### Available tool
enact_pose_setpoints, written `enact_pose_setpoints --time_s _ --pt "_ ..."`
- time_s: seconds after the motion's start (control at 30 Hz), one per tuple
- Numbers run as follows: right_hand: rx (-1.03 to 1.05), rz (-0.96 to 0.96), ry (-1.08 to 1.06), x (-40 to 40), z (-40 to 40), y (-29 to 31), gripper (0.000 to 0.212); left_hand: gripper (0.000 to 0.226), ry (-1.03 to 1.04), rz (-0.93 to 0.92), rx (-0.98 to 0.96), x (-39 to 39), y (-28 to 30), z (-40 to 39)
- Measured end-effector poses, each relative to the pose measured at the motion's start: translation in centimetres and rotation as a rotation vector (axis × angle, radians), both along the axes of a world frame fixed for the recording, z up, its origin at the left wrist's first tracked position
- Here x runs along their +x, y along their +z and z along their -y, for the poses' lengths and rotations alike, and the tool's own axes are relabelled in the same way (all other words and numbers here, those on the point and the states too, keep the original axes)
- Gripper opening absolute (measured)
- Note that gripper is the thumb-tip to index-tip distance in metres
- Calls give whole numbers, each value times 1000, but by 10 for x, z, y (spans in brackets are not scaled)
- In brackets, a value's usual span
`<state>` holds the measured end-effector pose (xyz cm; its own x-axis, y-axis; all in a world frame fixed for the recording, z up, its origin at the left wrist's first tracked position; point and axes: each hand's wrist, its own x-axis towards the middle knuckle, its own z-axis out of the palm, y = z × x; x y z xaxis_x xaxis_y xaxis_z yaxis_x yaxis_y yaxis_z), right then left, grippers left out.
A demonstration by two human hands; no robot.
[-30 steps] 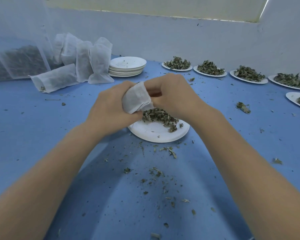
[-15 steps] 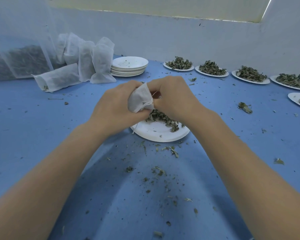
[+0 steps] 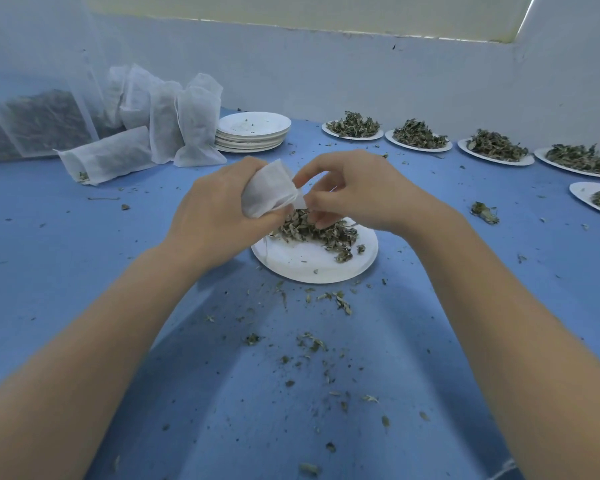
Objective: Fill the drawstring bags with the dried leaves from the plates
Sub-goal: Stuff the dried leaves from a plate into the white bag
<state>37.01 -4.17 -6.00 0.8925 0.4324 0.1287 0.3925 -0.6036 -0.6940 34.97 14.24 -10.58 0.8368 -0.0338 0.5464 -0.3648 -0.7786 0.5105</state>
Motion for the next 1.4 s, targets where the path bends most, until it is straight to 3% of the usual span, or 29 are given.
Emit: enact_pose_setpoints --time_s 0.27,0.47,0.57,0.7,0.77,0.93,1.13,1.4 --pt "4 37 -27 9 8 0 17 41 56 -21 45 3 -2 -7" --pt "-460 49 -53 13 21 2 8 41 70 -31 87 5 -3 -9" --pt "-637 12 -89 16 22 0 30 39 71 -22 98 6 -4 -10" --pt "-659 -74 -124 16 20 -6 72 39 72 -12 85 6 -4 -11" --pt "-675 -88 -123 16 18 -9 81 38 76 -6 81 6 -3 -10" --pt "-745 -12 -68 14 13 -10 65 37 50 -17 81 5 -3 -8" --pt "-677 -51 1 13 7 -8 46 38 53 -33 90 5 -4 -8" --pt "-603 -93 51 7 8 -9 58 39 56 -40 112 6 -4 -8"
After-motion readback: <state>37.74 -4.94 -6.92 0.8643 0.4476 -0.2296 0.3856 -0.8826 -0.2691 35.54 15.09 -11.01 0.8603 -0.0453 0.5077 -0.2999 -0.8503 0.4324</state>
